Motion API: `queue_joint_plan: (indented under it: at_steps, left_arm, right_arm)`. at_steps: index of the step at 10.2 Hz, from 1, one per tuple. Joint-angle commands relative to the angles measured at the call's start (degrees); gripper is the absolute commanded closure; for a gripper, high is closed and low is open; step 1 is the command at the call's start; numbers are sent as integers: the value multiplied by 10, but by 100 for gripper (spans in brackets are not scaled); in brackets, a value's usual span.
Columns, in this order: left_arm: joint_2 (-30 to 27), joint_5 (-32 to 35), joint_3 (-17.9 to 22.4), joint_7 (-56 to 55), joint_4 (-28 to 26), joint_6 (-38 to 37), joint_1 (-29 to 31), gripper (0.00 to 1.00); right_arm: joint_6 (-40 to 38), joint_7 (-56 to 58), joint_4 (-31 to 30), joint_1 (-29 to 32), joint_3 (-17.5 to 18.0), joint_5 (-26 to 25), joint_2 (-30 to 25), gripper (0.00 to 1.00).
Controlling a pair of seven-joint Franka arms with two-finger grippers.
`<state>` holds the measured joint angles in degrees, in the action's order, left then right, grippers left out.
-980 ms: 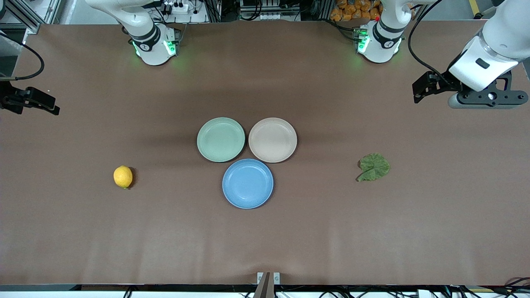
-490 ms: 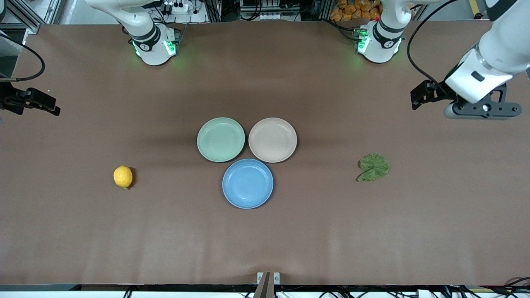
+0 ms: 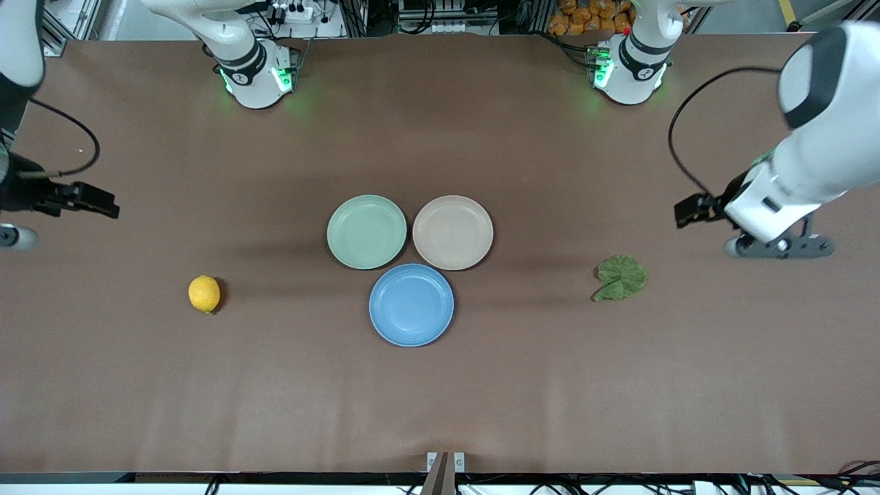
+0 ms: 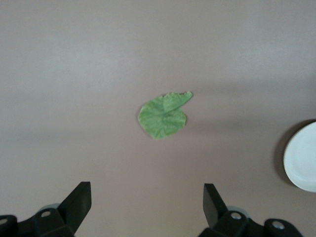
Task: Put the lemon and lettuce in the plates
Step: 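Lower the right gripper onto the lemon while the left gripper reaches the lettuce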
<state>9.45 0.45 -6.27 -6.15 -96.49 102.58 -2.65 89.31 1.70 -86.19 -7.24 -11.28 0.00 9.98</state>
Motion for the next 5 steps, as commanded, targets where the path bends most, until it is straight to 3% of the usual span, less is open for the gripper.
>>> queue_joint_plan:
  at_steps: [1, 2, 5]
  left_arm:
    - [-10, 10, -1, 31, -101, 117, -3, 0]
    - [-1, 24, -1, 31, -122, 148, -3, 0]
    - [65, 66, -3, 32, -132, 194, -4, 0]
  right_arm:
    - [35, -2, 9, 4, -1, 0, 55, 0]
    - [71, -1, -1, 4, 0, 3, 78, 0]
    - [252, 12, -138, 17, 24, 11, 80, 0]
